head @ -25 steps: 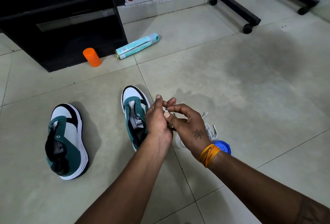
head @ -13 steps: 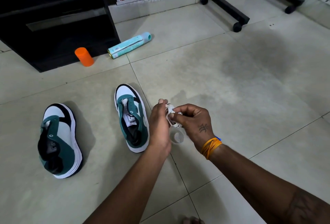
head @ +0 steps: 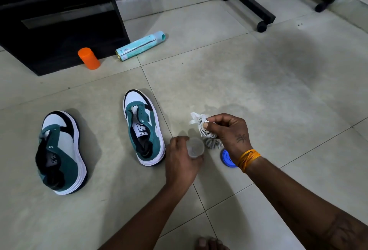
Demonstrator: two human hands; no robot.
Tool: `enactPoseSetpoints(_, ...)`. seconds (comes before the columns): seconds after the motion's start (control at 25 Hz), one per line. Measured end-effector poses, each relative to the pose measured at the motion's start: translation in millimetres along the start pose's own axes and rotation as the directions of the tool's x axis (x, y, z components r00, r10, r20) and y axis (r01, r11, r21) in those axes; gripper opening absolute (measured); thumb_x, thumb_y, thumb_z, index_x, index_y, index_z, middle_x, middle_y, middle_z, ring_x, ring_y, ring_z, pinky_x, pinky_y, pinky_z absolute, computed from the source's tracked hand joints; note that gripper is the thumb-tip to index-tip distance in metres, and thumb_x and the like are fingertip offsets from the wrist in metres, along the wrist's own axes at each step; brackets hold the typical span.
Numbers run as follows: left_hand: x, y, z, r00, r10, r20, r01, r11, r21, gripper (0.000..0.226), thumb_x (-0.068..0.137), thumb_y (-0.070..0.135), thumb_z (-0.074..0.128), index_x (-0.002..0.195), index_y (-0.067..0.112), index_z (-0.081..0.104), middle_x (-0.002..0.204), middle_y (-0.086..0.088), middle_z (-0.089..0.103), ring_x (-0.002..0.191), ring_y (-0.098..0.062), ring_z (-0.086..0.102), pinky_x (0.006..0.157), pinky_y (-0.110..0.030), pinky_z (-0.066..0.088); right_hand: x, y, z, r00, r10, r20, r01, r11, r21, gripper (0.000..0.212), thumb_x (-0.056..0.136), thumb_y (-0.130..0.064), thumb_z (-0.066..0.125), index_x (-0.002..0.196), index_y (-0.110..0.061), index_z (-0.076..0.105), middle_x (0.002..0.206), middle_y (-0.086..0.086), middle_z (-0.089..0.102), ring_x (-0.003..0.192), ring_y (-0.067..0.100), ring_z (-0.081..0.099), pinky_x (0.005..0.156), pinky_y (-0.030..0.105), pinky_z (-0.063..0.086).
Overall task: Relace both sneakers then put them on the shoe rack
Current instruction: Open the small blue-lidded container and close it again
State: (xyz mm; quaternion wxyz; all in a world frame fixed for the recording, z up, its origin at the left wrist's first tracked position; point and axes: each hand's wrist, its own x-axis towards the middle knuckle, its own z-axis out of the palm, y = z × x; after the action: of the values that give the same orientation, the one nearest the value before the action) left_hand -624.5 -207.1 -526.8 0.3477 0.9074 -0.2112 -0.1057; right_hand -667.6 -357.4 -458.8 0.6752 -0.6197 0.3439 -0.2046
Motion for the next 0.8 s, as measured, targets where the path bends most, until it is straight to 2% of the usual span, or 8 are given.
enactPoseSetpoints(0.08,14,10,-11,0.998,-0.058,0.004,0.058,0.997,-0.058,0.065,0.068,0.028,0.086,0.124,0.02,0.055,0.118,-0.002,0.061,0.104,-0.028,0.062,0.079,-0.033,0.047,-1,-3,-1,0.999,-0.02,0.029,0.021,0.999,-0.04,0.013,0.076,0.005,0.084,0.086,0.001,0.078,0.083,0.019,0.077,0.07,0.018,0.07,0.065,0.027,0.056)
enactPoseSetpoints(0.24,52,24,-33,0.996,-0.088,0.019,0.089,0.995,-0.053,0.064,0.074,0.023,0.081,0.128,0.021,0.048,0.122,-0.004,0.063,0.105,-0.03,0.064,0.079,-0.035,0.048,0,-11,-2,0.992,-0.084,0.092,0.099,0.979,-0.177,0.011,0.076,-0.002,0.086,0.082,-0.01,0.08,0.082,0.009,0.078,0.075,0.027,0.072,0.075,0.039,0.06)
enactPoseSetpoints(0.36,63,30,-45,0.999,0.031,0.03,-0.03,0.999,-0.019,0.066,0.076,0.017,0.077,0.134,0.026,0.048,0.124,-0.005,0.058,0.102,-0.028,0.064,0.076,-0.033,0.044,1,-19,-3,0.983,-0.134,0.122,0.167,0.933,-0.32,0.012,0.076,-0.006,0.086,0.078,-0.016,0.081,0.079,0.0,0.078,0.079,0.025,0.074,0.078,0.039,0.062)
enactPoseSetpoints(0.44,61,34,-46,0.985,0.159,0.072,-0.158,0.987,-0.019,0.069,0.076,0.012,0.076,0.136,0.031,0.048,0.123,-0.003,0.058,0.098,-0.025,0.065,0.076,-0.035,0.05,4,-22,-2,0.98,-0.131,0.15,0.18,0.906,-0.384,0.011,0.075,-0.011,0.087,0.078,-0.019,0.08,0.077,-0.002,0.077,0.077,0.019,0.074,0.078,0.04,0.062)
enactPoseSetpoints(0.56,53,32,-42,0.964,0.243,0.108,-0.222,0.958,-0.18,0.069,0.074,0.006,0.076,0.132,0.035,0.053,0.111,0.003,0.064,0.093,-0.017,0.067,0.078,-0.037,0.057,10,-20,2,0.977,-0.154,0.149,0.204,0.881,-0.427,0.014,0.074,-0.015,0.087,0.079,-0.022,0.077,0.077,-0.004,0.077,0.076,0.013,0.074,0.077,0.041,0.061)
enactPoseSetpoints(0.64,47,34,-42,0.975,0.137,0.173,-0.057,0.915,-0.4,0.066,0.076,-0.001,0.07,0.129,0.037,0.058,0.104,0.007,0.07,0.086,-0.013,0.068,0.076,-0.034,0.059,9,-16,4,0.976,-0.195,0.093,0.216,0.854,-0.474,0.021,0.072,-0.019,0.087,0.085,-0.024,0.071,0.077,-0.006,0.074,0.074,0.01,0.071,0.073,0.038,0.059)
enactPoseSetpoints(0.72,43,37,-46,0.96,-0.027,0.277,0.19,0.79,-0.582,0.061,0.083,-0.002,0.065,0.125,0.042,0.064,0.104,0.003,0.073,0.085,-0.016,0.071,0.075,-0.04,0.061,7,-11,7,0.969,-0.239,0.058,0.235,0.828,-0.509,0.029,0.071,-0.023,0.088,0.091,-0.024,0.066,0.079,-0.007,0.073,0.074,0.009,0.07,0.07,0.036,0.058)
enactPoseSetpoints(0.8,43,39,-49,0.922,-0.134,0.364,0.36,0.647,-0.673,0.048,0.091,0.005,0.06,0.121,0.041,0.069,0.107,-0.008,0.075,0.089,-0.024,0.073,0.074,-0.042,0.06,4,-5,11,0.947,-0.314,0.062,0.299,0.795,-0.528,0.026,0.072,-0.026,0.089,0.087,-0.024,0.067,0.078,-0.008,0.071,0.074,0.009,0.069,0.068,0.036,0.057)
